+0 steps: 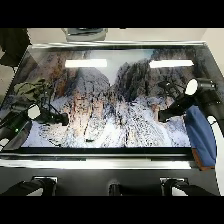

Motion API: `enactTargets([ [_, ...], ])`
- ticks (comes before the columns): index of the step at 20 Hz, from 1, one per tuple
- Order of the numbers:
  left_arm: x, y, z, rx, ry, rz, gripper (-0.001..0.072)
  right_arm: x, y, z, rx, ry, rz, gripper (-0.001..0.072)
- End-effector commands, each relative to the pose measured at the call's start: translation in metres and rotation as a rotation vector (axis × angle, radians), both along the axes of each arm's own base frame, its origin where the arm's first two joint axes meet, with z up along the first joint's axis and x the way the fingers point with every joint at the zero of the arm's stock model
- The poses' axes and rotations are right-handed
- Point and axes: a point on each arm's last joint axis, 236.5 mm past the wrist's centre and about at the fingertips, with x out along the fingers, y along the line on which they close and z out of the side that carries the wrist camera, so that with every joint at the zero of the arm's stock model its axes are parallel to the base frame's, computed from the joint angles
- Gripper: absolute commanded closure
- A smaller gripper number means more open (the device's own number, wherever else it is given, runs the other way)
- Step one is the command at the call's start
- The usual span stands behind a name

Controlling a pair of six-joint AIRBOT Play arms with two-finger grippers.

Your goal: Fold the shirts.

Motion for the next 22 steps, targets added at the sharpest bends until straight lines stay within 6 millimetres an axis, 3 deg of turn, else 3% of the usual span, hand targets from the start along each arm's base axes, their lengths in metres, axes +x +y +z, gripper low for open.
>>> enactTargets([
  [1, 0.000, 0.000, 0.000, 0.000, 0.000, 0.000, -0.0003, 0.000, 0.000, 0.000, 0.000, 0.001, 0.001, 0.0021],
  [17, 0.000, 0.000, 0.000, -0.001, -0.001, 0.001, -0.0003, 0.000, 0.000, 0.000, 0.000, 0.001, 0.001, 0.0021],
  [22, 0.000, 0.000, 0.000, -0.001, 0.000, 0.000, -0.0002, 0.029, 0.000, 0.004, 0.000, -0.125, -0.010, 0.0021],
])
